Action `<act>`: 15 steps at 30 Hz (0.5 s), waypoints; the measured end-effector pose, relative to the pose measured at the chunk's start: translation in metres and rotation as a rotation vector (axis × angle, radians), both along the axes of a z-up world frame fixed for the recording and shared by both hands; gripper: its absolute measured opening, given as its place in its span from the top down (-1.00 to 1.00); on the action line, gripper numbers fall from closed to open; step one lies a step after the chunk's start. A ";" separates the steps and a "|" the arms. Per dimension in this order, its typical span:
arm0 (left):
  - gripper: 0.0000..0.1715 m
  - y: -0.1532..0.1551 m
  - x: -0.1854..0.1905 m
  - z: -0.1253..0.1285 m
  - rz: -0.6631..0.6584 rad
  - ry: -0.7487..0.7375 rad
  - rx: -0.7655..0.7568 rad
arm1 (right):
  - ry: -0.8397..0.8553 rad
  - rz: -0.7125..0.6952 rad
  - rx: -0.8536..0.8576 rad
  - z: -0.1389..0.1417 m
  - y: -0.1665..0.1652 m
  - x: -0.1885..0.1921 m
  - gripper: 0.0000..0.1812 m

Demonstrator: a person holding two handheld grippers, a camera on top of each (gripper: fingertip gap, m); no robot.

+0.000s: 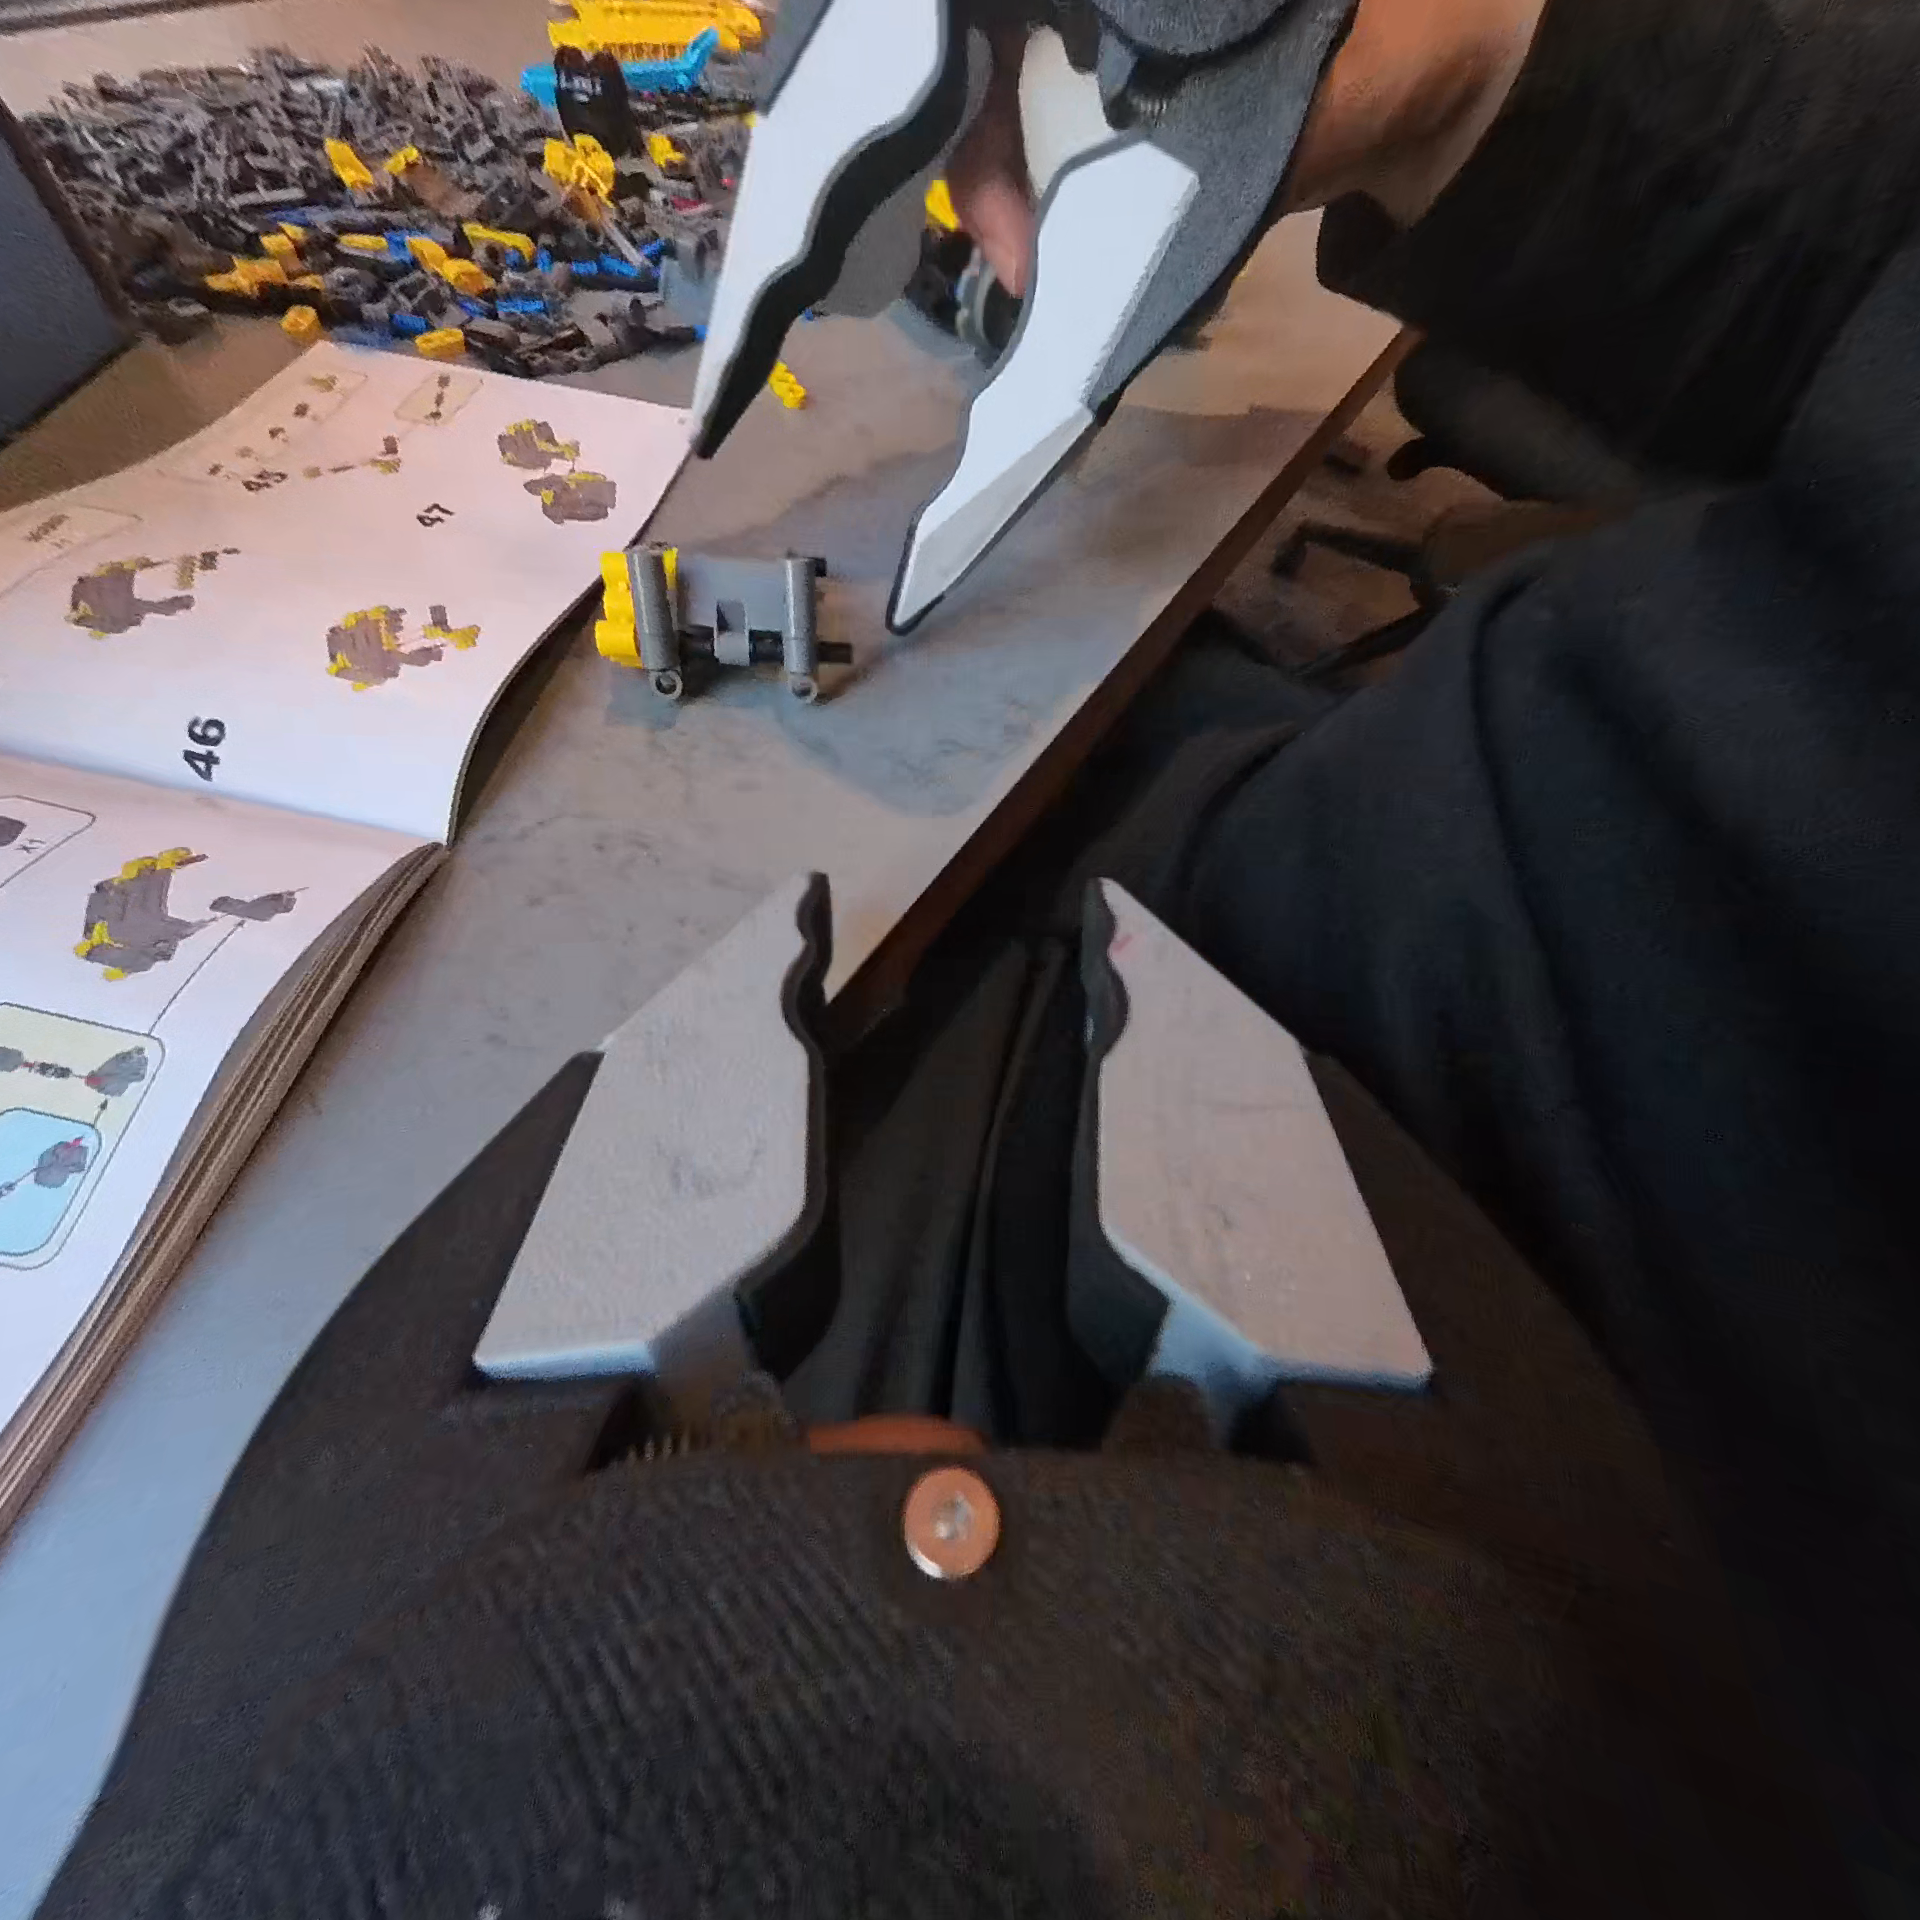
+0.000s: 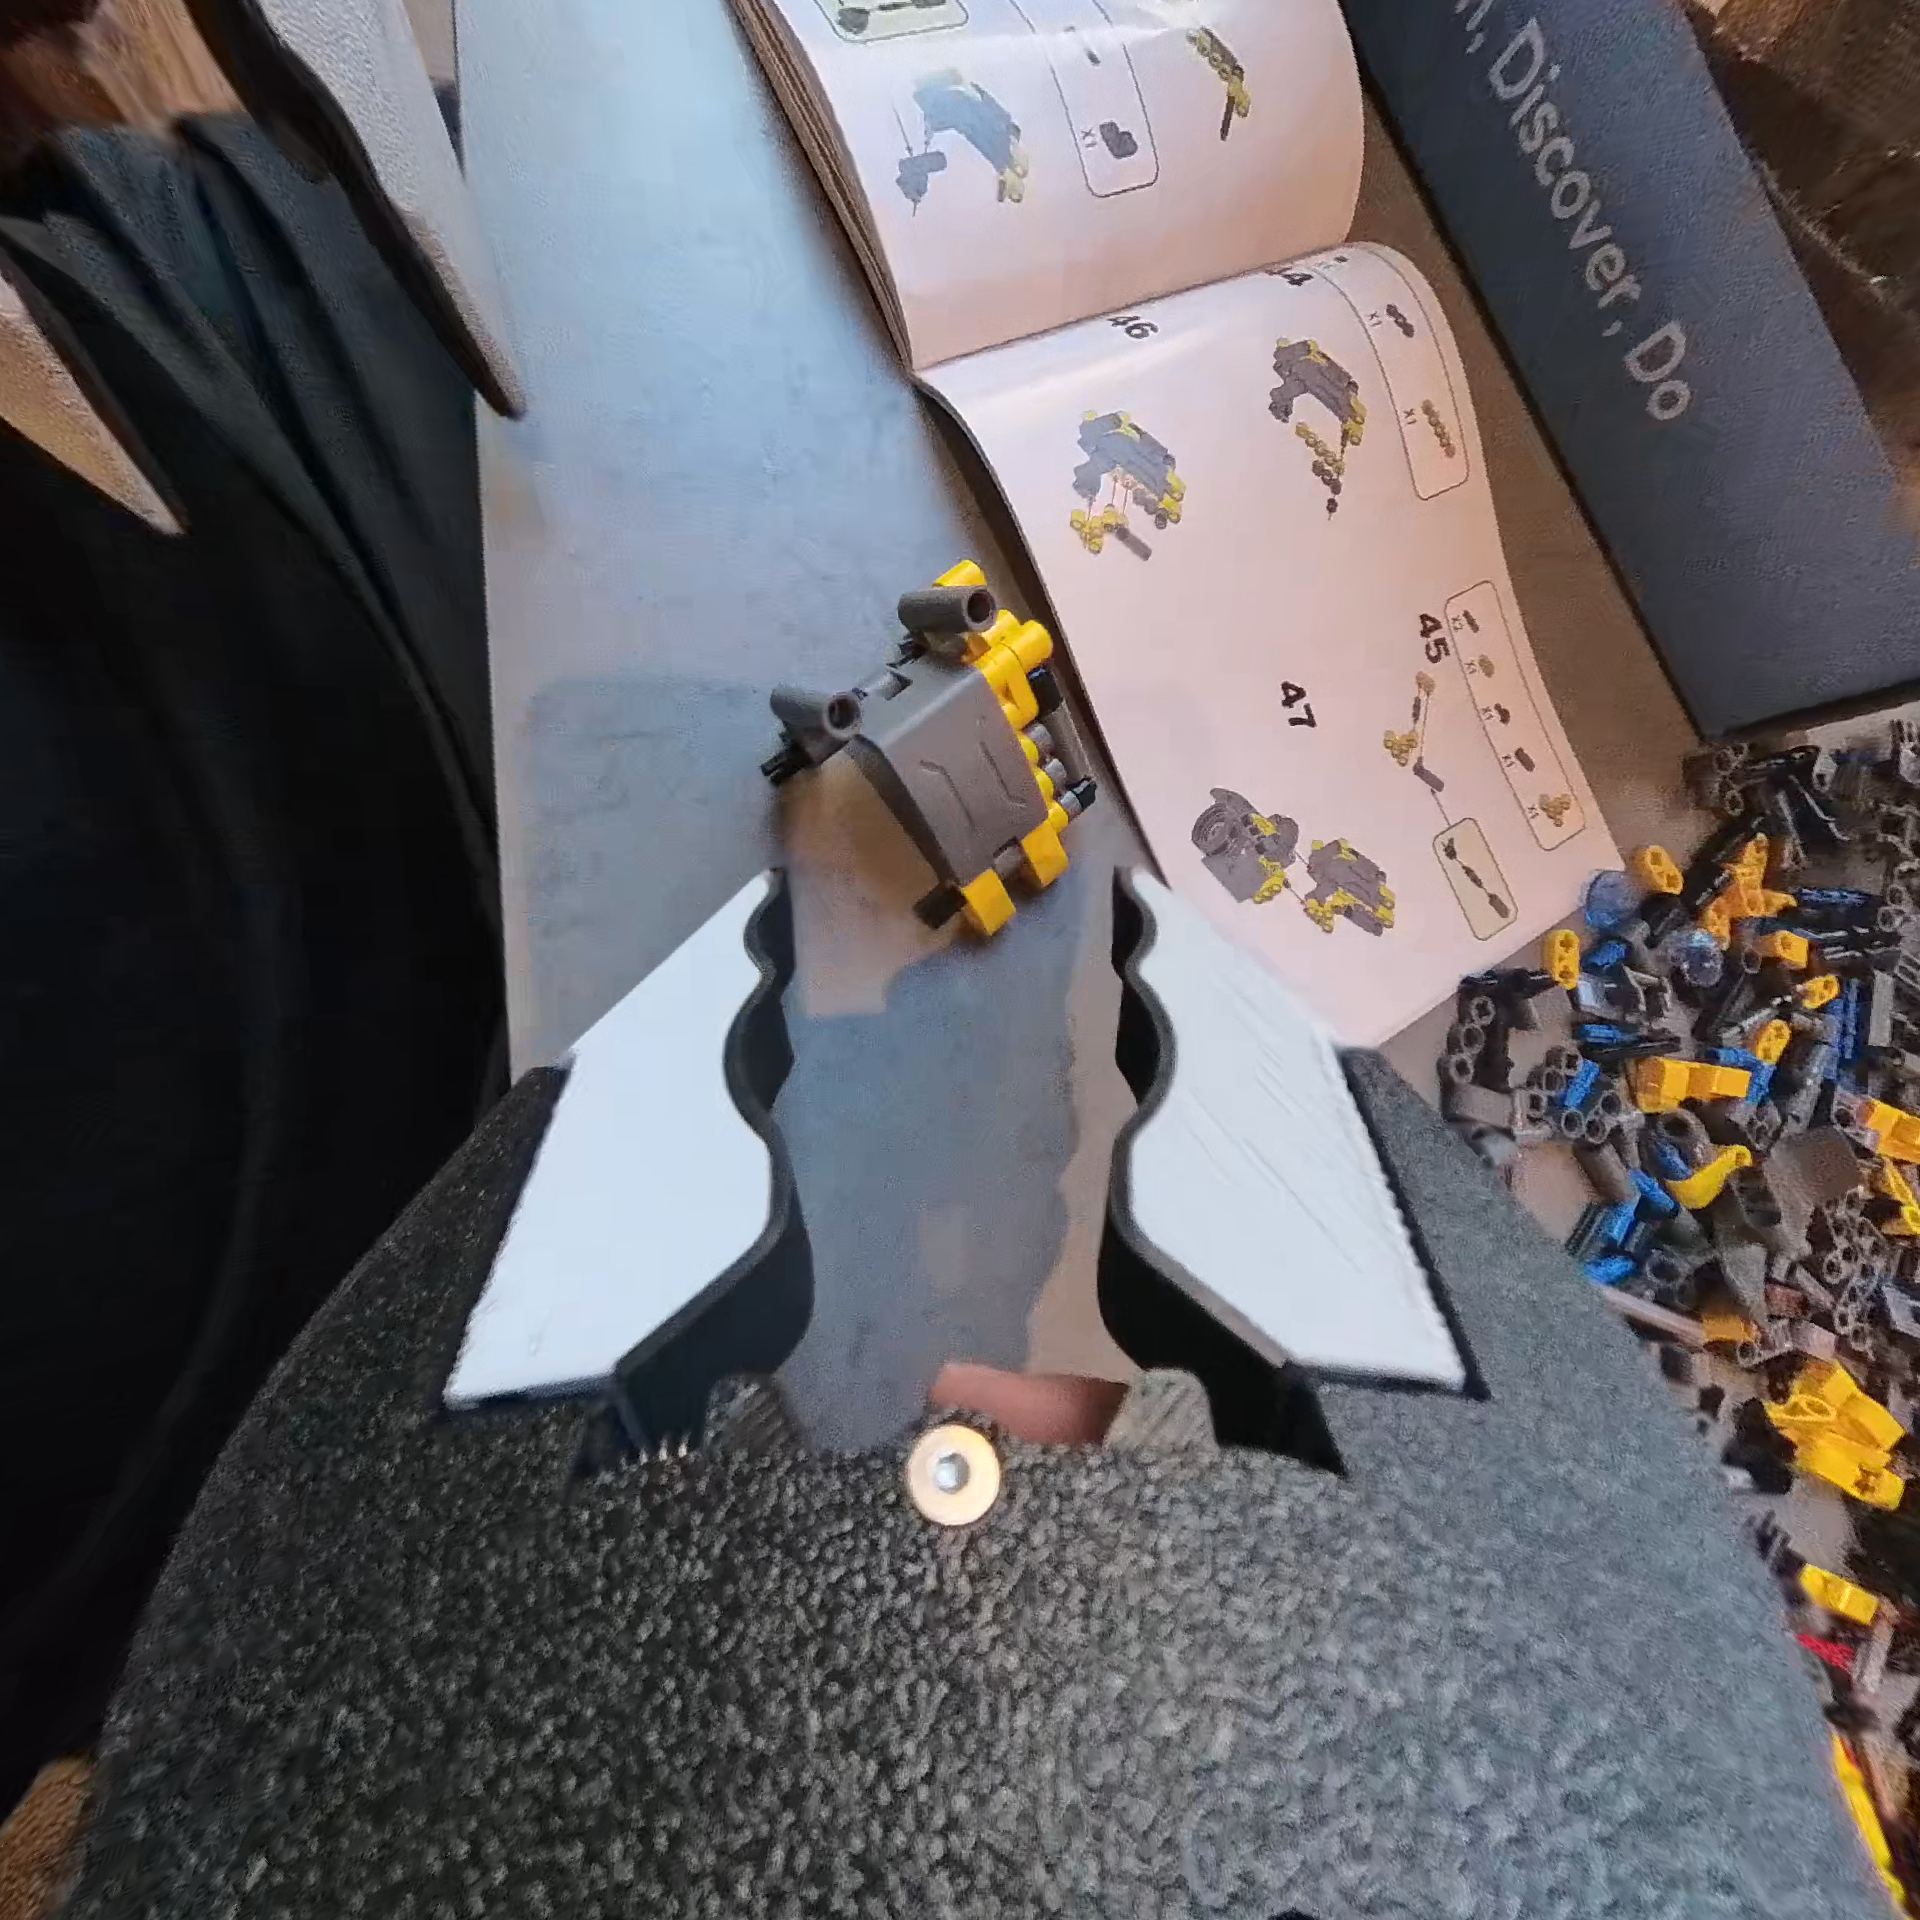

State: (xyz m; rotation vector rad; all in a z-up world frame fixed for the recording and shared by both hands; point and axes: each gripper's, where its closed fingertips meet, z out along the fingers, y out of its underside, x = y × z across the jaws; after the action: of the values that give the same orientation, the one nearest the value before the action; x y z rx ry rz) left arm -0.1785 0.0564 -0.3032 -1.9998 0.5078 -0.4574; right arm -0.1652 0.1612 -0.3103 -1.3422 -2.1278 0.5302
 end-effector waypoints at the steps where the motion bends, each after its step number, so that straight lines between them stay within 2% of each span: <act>1: 0.48 -0.001 0.002 0.002 0.001 -0.018 0.003 | 0.011 -0.001 -0.001 0.001 0.000 0.001 0.34; 3: 0.50 -0.003 0.011 0.001 -0.021 -0.059 -0.006 | 0.036 -0.016 -0.029 0.001 -0.003 0.003 0.36; 6: 0.49 -0.003 0.019 -0.009 -0.068 -0.015 -0.023 | 0.061 -0.046 -0.027 -0.001 -0.004 0.004 0.38; 15: 0.53 -0.003 0.044 -0.005 -0.078 -0.007 0.000 | 0.156 -0.074 0.016 0.006 -0.019 0.014 0.41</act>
State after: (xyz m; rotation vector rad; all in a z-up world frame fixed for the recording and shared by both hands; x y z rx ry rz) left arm -0.1347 0.0536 -0.3087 -1.9833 0.5827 -0.5119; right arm -0.1516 0.1422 -0.3039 -1.3211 -1.9451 0.5672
